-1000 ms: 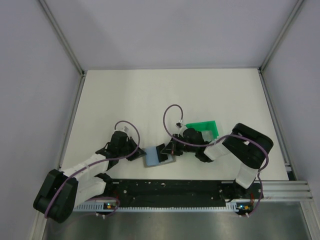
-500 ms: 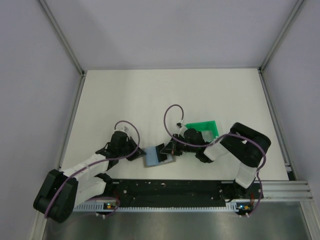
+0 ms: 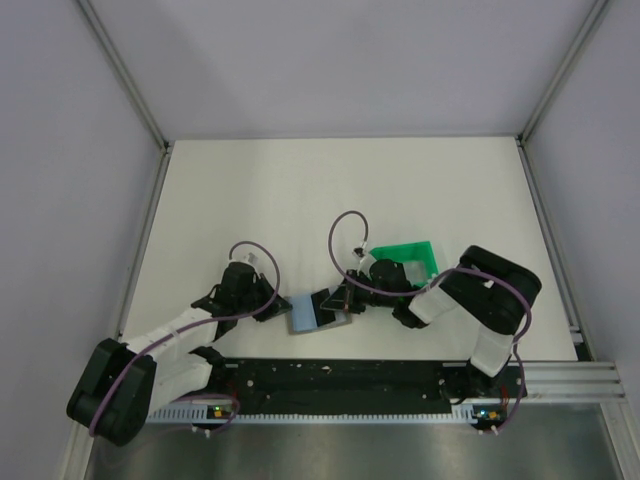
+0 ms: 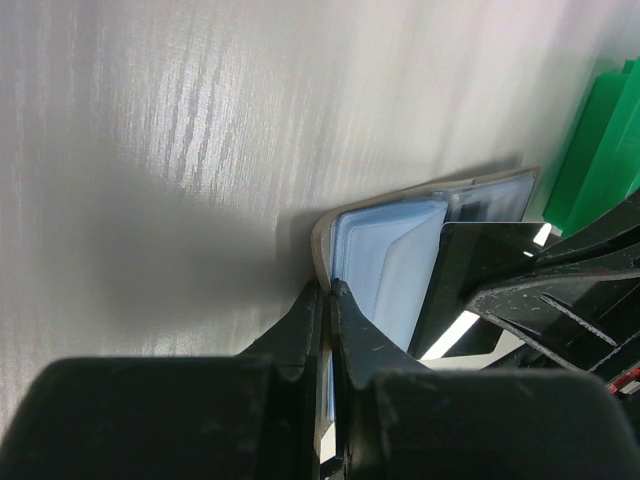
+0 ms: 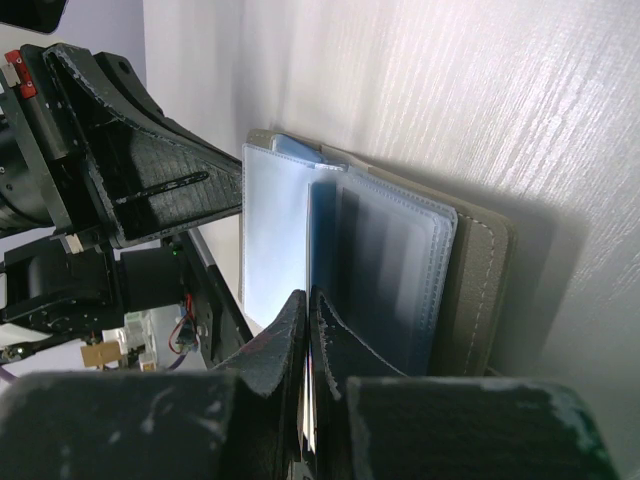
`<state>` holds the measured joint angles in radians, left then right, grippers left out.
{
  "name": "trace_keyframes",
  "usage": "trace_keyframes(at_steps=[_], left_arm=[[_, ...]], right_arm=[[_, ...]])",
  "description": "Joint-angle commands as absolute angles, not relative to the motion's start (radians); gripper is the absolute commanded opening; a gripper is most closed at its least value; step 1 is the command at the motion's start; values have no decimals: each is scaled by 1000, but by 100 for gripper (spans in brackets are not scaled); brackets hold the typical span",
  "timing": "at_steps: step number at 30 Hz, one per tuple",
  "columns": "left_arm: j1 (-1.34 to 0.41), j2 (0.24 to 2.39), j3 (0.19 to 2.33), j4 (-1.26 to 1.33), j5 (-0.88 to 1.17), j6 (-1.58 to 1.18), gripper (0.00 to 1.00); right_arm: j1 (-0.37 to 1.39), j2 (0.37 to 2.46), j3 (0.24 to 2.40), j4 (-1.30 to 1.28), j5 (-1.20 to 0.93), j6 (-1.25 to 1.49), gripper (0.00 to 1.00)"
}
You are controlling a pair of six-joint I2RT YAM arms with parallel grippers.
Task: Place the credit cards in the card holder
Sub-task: Insert the credit card into the card holder.
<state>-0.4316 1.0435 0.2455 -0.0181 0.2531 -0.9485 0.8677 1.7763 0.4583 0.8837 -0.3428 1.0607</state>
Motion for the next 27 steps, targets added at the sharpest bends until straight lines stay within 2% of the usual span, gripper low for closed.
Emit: trace_keyframes(at_steps=[1,16,27], left_arm=[[-433,1054,222,-37,221,-940,0],[-433,1052,219,-38,221,-940,0],[-433,1054,212,-15,225,-954,0]], right_arm=[[868,1805,474,926,-350,1057,0],[861,1778,499,844,-290,1042,0],[885,1784,416,945,-229,1152,0]])
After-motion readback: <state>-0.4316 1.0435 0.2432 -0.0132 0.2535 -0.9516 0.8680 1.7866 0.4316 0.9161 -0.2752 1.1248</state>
